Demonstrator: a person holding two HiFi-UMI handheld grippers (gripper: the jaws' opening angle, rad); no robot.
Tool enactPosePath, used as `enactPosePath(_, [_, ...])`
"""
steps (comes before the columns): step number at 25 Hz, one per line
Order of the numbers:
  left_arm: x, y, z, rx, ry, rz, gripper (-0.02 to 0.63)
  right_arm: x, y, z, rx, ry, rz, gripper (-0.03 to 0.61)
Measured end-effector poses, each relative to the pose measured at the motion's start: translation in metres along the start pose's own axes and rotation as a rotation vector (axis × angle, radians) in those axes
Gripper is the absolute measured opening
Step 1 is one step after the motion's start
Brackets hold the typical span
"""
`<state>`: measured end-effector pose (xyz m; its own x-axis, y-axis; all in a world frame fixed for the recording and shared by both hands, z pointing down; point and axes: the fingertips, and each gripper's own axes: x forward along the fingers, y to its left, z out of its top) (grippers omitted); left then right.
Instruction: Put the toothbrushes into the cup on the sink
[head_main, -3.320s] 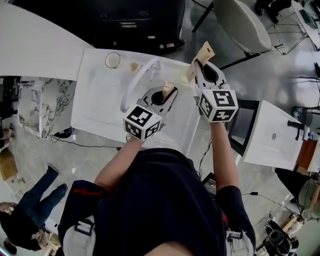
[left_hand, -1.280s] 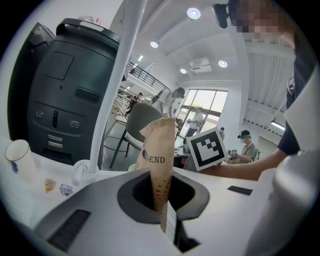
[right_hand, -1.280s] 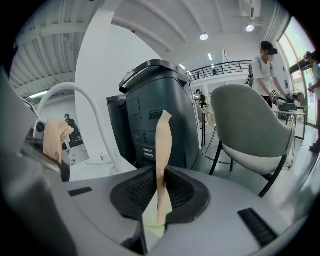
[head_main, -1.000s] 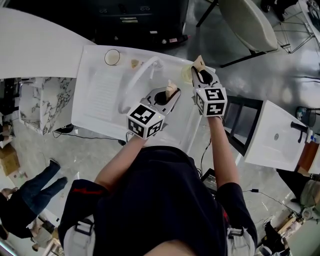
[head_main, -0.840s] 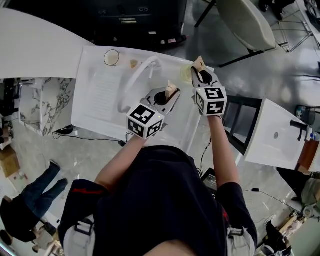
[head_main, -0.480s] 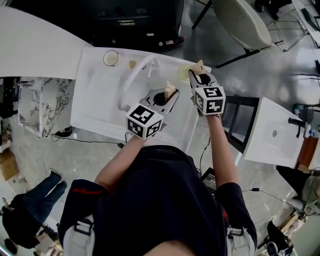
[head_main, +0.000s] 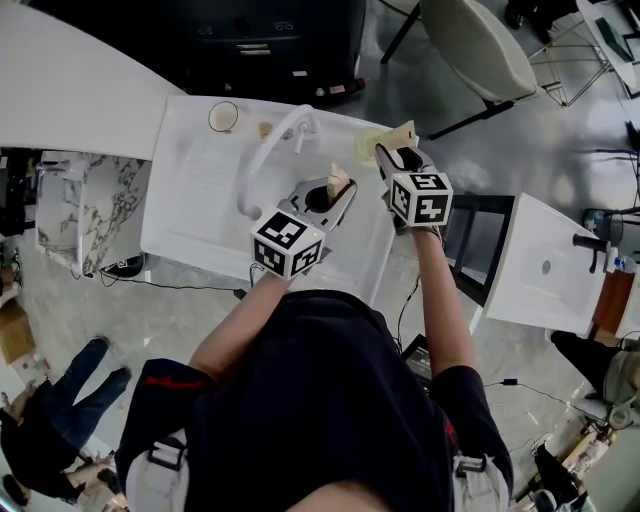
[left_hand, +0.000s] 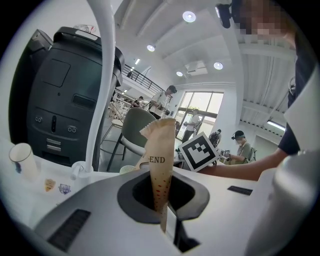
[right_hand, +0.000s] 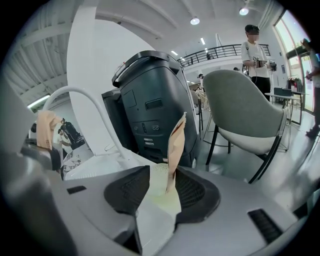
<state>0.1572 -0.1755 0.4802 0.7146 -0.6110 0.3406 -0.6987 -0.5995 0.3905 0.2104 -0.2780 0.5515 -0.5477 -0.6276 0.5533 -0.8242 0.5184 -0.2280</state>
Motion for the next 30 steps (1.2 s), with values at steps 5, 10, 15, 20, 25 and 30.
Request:
enactPosePath(5, [-0.003, -0.005, 0.002, 0.006, -0.009, -0.010, 0.014, -0.007, 0.000, -0.003, 0.013, 0.013, -0.004, 0.150])
enactPosePath(10, [-0.008, -0.012, 0.005, 0.019, -0.019, -0.021, 0.014, -0.019, 0.000, -0.003, 0.016, 0.012, -0.016, 0.150])
enactPosePath(15, [-0.018, -0.019, 0.008, 0.039, -0.026, -0.043, 0.014, -0.034, 0.004, -0.004, 0.003, 0.014, -0.042, 0.150])
enactPosePath(20, [-0.033, -0.026, 0.010, 0.064, -0.033, -0.061, 0.014, -0.050, 0.016, -0.003, 0.021, -0.012, -0.056, 0.150])
enactPosePath(25, [-0.051, -0.030, 0.012, 0.091, -0.044, -0.081, 0.014, -0.061, 0.033, -0.003, 0.013, -0.034, -0.068, 0.149])
enactPosePath(30, [-0.064, -0.028, 0.015, 0.130, -0.044, -0.102, 0.014, -0.071, 0.060, 0.003, 0.027, -0.066, -0.054, 0.142])
